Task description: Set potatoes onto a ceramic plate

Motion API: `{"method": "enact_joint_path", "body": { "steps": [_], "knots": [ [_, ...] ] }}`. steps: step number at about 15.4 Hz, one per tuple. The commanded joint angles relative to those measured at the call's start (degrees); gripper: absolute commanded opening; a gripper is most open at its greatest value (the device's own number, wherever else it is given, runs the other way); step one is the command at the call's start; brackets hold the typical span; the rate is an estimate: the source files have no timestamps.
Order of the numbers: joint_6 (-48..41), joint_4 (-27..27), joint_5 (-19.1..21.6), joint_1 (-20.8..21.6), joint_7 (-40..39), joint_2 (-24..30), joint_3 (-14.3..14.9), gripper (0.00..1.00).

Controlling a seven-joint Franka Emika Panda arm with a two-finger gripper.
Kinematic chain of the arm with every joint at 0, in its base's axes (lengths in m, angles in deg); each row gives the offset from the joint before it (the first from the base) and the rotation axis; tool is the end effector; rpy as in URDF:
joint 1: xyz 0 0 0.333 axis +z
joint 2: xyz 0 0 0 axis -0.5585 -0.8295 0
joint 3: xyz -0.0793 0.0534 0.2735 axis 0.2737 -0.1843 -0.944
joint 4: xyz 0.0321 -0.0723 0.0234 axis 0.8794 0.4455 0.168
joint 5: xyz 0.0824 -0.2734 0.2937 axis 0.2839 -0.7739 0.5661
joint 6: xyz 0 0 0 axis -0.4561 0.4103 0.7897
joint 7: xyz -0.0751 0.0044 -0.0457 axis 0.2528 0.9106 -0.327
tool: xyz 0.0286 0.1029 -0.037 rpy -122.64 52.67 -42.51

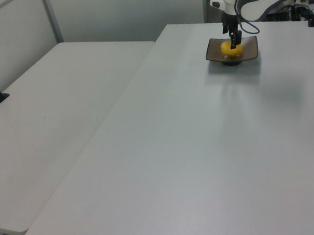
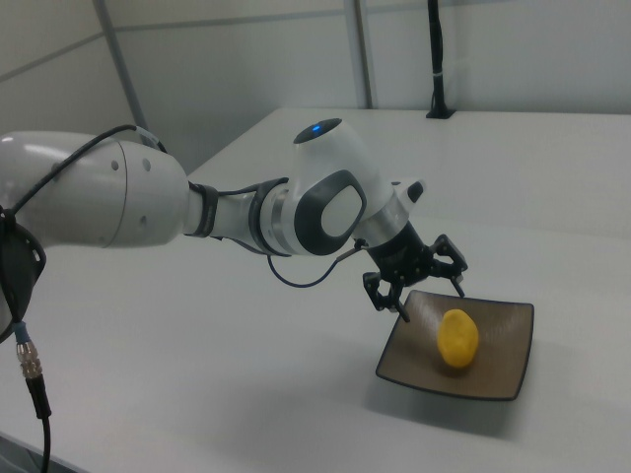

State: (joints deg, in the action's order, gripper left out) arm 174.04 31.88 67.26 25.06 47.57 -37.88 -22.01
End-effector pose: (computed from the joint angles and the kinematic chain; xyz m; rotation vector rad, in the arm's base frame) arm 0.6413 -0.1979 0.3571 2.6065 0.8713 0.1549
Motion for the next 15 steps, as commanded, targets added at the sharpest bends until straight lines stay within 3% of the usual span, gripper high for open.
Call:
{"method": "enact_joint_path", "body": {
  "steps": [1,6,10,15],
  "knots": [
    [-3.12,0.66,4.45,0.63,0.51,3.57,0.46,1.0],
    [-17.44,0.57,11.83,2.57,8.66,10.6,-0.16,1.0],
    [-29.84,0.4,21.24,3.09,16.93,15.53,-3.32,1.0],
    [-39.33,-3.2,22.75,8.81,32.04,15.62,-4.72,1.0]
  ]
}}
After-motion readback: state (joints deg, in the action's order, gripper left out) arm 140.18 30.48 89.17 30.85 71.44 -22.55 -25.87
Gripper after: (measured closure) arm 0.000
